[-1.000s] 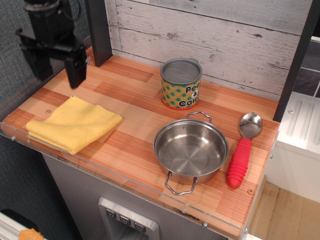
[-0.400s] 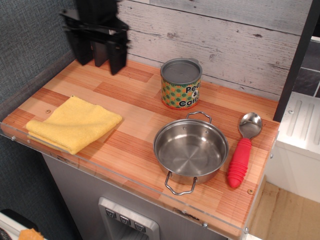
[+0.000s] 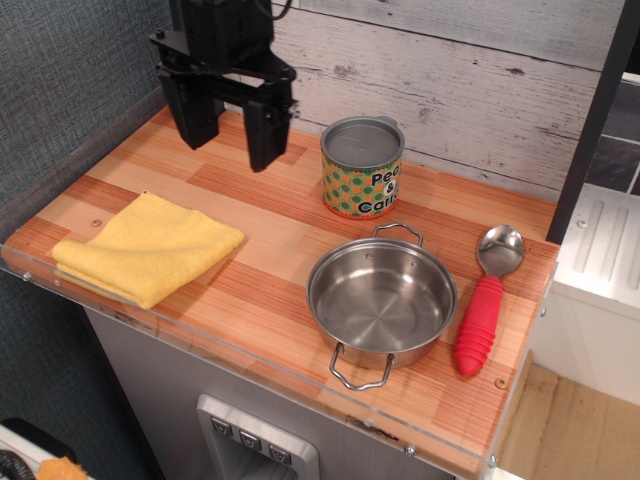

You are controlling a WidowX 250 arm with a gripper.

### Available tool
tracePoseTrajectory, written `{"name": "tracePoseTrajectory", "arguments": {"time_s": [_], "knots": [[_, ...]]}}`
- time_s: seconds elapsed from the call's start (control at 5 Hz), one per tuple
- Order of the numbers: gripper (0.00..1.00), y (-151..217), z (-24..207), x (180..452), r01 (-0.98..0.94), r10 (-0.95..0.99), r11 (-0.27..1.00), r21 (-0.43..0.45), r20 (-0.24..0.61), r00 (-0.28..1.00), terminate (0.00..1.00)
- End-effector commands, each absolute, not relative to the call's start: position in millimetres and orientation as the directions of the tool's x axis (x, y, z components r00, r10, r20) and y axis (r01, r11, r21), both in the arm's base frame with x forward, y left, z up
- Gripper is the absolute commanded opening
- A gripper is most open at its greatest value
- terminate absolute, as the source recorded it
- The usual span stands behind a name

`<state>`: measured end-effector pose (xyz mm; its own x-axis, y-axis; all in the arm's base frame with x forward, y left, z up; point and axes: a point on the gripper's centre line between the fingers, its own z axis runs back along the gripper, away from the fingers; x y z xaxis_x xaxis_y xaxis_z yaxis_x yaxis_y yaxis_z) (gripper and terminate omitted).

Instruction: Move the yellow colth in front of table

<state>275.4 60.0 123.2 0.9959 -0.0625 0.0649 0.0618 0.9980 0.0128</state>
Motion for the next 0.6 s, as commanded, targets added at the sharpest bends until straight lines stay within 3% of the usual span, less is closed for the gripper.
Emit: {"name": "tracePoseTrajectory", "arguments": {"time_s": [0.0, 0.2, 0.4], "knots": [[1.0, 2.3, 149.2, 269.2, 0.183, -0.181, 0.983, -0.006, 0.115, 0.977, 0.0], [1.0, -27.8, 149.1, 265.9, 0.264, -0.262, 0.965, -0.006, 0.103, 0.96, 0.0], [1.0, -27.8, 149.1, 265.9, 0.264, -0.262, 0.965, -0.006, 0.103, 0.96, 0.0]]}}
